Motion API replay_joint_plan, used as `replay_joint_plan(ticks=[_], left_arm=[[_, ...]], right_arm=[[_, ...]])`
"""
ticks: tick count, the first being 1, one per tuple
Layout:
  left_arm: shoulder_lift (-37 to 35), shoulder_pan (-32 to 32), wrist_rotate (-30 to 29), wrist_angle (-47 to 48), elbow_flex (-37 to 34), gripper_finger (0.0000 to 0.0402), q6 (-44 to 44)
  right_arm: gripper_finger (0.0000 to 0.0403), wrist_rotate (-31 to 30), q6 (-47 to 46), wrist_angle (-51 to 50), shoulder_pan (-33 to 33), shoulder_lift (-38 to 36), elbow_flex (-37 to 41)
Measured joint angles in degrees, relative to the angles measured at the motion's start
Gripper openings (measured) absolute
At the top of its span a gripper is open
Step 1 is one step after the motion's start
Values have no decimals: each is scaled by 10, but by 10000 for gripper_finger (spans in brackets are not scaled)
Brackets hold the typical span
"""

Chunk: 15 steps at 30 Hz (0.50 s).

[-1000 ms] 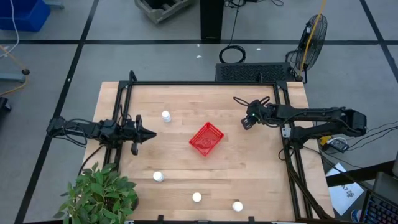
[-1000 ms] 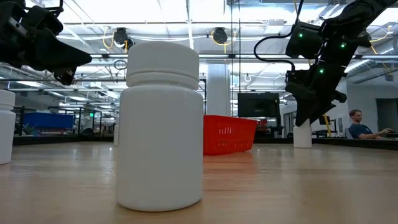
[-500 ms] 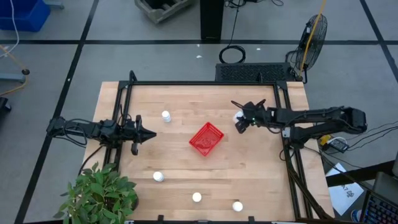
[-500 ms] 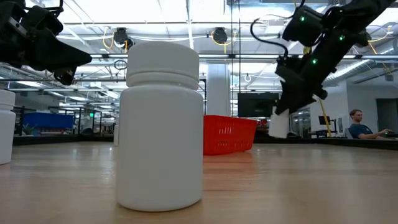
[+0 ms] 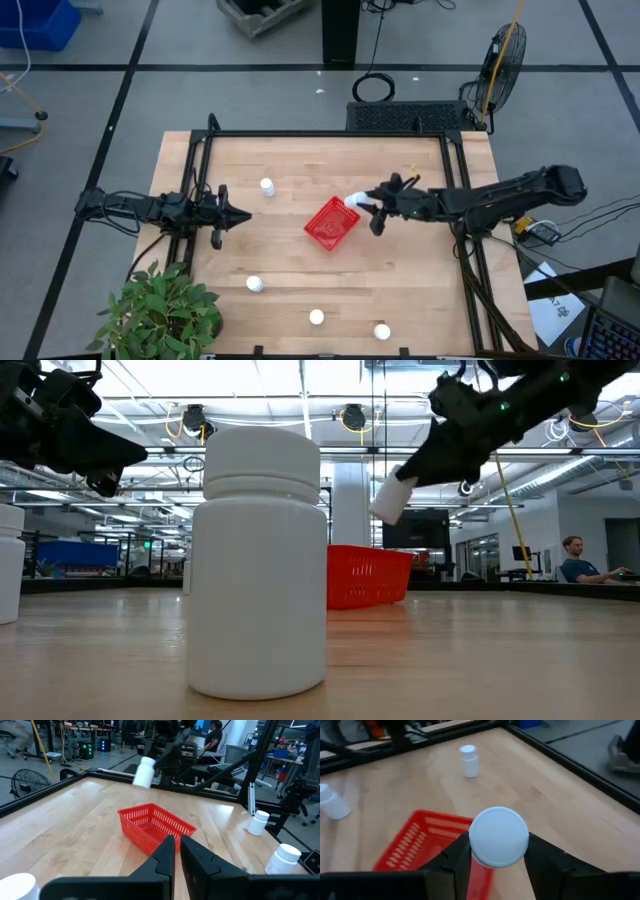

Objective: Pick and place pill bottles into a basket
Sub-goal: Put the white medicine bottle into the red bin

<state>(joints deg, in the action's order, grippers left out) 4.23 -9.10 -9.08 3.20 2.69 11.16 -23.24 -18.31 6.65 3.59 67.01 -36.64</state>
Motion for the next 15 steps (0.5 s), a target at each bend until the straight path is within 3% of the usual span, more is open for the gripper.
replay_joint_plan(ticks=[6, 10, 15], left_arm=[[0, 0, 0, 0, 0, 33, 0], [0, 0, 0, 0, 0, 33, 0], [0, 0, 0, 0, 0, 33, 0]], right_arm=[[144, -8, 19, -68, 38, 95, -108], [144, -7, 22, -151, 31, 162, -189], [144, 29, 23, -165, 10, 212, -227]])
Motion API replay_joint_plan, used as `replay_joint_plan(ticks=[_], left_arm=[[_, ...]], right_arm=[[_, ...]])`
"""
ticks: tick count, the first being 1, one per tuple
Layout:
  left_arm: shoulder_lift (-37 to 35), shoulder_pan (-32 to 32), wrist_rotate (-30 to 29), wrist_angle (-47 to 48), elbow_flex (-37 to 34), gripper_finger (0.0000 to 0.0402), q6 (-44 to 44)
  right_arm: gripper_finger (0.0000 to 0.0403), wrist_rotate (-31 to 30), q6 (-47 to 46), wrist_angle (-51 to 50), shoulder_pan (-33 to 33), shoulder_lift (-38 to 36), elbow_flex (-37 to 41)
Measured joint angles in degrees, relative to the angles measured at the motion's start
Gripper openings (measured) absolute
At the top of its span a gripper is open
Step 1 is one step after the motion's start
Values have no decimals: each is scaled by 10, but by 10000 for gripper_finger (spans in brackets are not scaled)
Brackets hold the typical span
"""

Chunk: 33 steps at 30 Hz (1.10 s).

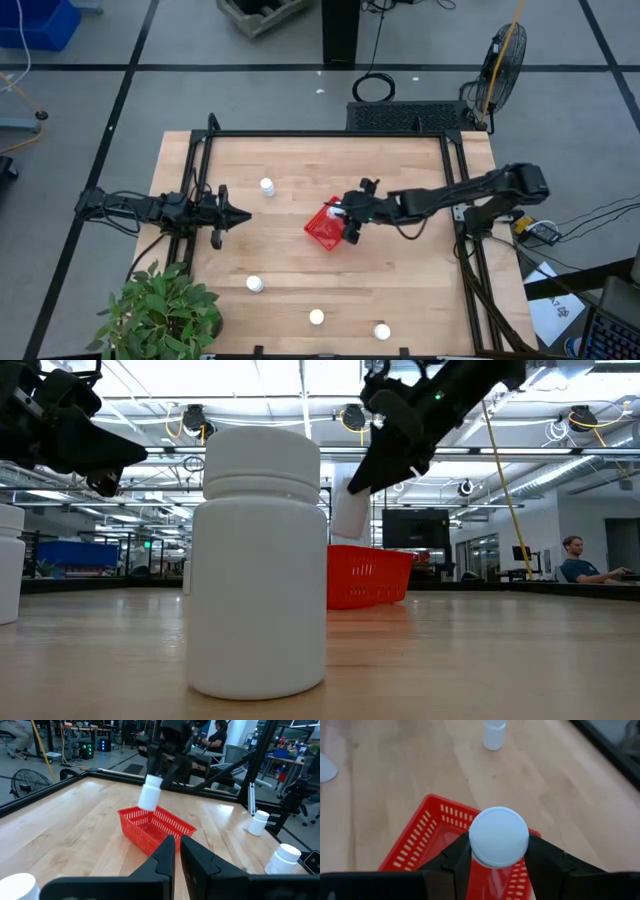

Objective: Pick and place pill bottles into a basket
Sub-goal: Put the white medicine bottle into the red bin

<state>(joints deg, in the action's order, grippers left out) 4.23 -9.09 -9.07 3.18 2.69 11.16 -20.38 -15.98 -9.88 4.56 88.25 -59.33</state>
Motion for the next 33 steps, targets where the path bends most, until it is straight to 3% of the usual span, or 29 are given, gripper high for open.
replay_joint_plan(ticks=[9, 24, 33], left_arm=[[0, 0, 0, -1, 0, 33, 0], [0, 0, 0, -2, 0, 33, 0], [0, 0, 0, -3, 0, 33, 0]], right_arm=[[148, 41, -11, -2, -23, 41, -1], [148, 55, -8, 2, -35, 92, 0], [183, 55, 17, 2, -38, 92, 0]])
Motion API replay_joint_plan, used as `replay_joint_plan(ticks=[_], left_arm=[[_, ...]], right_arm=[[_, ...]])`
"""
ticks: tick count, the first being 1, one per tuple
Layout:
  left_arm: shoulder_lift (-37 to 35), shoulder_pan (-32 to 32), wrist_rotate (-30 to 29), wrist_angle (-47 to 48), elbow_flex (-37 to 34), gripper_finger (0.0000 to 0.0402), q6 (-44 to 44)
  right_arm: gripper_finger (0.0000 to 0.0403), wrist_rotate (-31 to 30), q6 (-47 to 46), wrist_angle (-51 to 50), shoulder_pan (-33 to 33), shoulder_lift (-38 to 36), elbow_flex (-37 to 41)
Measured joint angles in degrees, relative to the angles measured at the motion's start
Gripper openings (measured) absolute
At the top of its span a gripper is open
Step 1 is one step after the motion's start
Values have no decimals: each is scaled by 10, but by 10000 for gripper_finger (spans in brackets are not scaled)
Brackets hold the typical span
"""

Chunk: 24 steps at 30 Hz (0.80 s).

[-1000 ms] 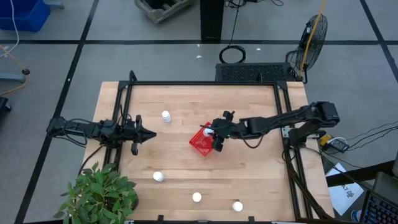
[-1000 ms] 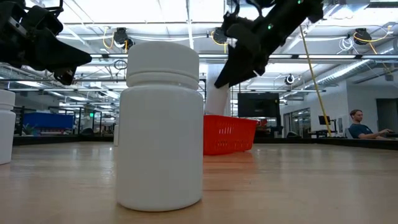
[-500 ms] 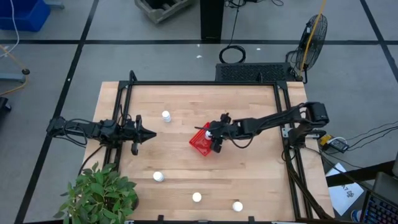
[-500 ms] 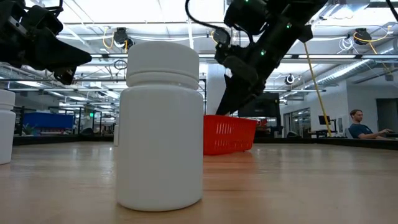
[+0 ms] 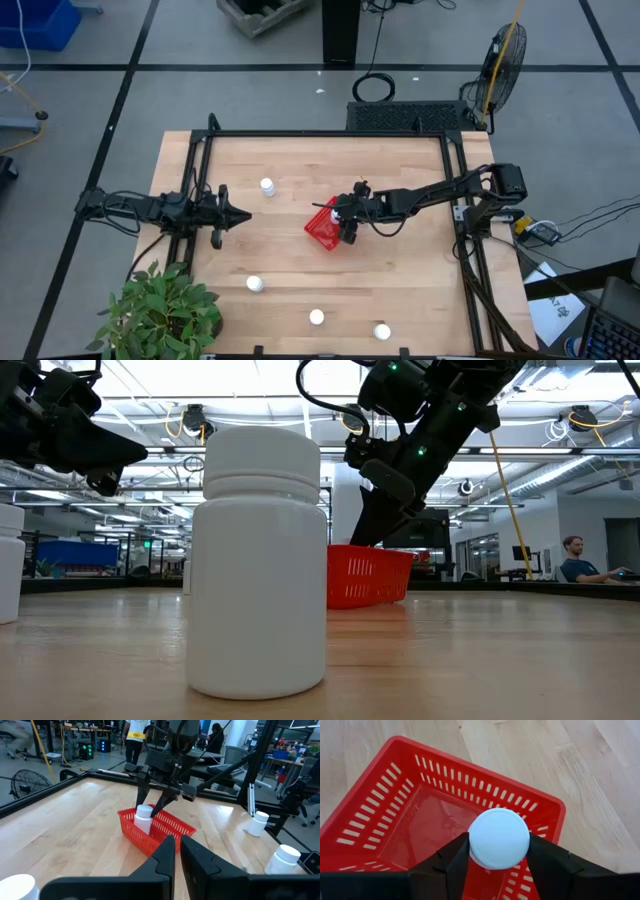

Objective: Pick and place pill bottles into a basket
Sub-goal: Put the white medicine bottle into the red bin

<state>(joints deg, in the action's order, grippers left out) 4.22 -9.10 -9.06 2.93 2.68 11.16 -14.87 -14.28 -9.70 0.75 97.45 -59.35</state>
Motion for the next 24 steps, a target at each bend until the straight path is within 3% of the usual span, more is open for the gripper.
replay_joint_plan(ticks=[24], left_arm=[[0, 0, 0, 0, 0, 33, 0]], right_arm=[[256, 0, 66, 26, 6, -26, 1]])
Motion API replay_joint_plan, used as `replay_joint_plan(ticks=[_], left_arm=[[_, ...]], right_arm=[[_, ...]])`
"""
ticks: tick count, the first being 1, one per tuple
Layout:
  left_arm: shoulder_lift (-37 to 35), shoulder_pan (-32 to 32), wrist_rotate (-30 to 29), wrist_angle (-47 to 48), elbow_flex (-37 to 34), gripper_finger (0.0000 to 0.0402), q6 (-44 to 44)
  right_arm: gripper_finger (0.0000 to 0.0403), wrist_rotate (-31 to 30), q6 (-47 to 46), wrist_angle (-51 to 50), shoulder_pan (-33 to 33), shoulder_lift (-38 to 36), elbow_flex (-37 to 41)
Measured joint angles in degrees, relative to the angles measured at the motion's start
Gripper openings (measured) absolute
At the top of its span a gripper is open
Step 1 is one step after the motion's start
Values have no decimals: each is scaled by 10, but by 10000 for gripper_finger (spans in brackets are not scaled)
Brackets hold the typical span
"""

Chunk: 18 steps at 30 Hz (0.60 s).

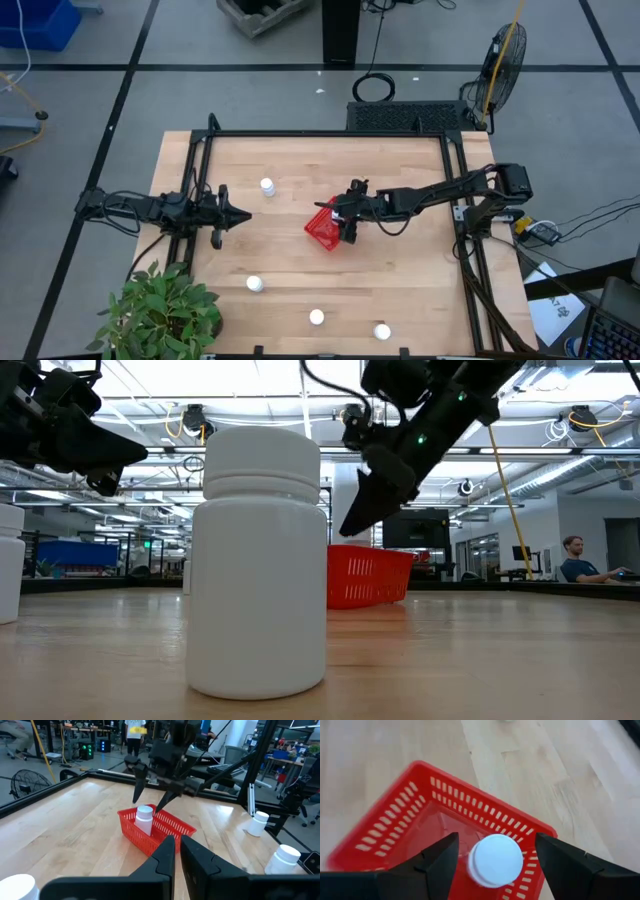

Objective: Pick and place pill bottles into a basket
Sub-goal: Put the white medicine bottle into the red bin

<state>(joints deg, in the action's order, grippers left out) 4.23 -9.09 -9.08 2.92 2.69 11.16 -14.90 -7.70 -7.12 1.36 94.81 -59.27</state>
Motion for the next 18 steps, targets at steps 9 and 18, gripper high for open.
replay_joint_plan(ticks=[9, 18], left_arm=[[0, 0, 0, 0, 0, 33, 0], [0, 0, 0, 0, 0, 33, 0]], right_arm=[[256, 110, -34, -11, 29, -85, 0], [236, 78, -62, 22, 169, -109, 0]])
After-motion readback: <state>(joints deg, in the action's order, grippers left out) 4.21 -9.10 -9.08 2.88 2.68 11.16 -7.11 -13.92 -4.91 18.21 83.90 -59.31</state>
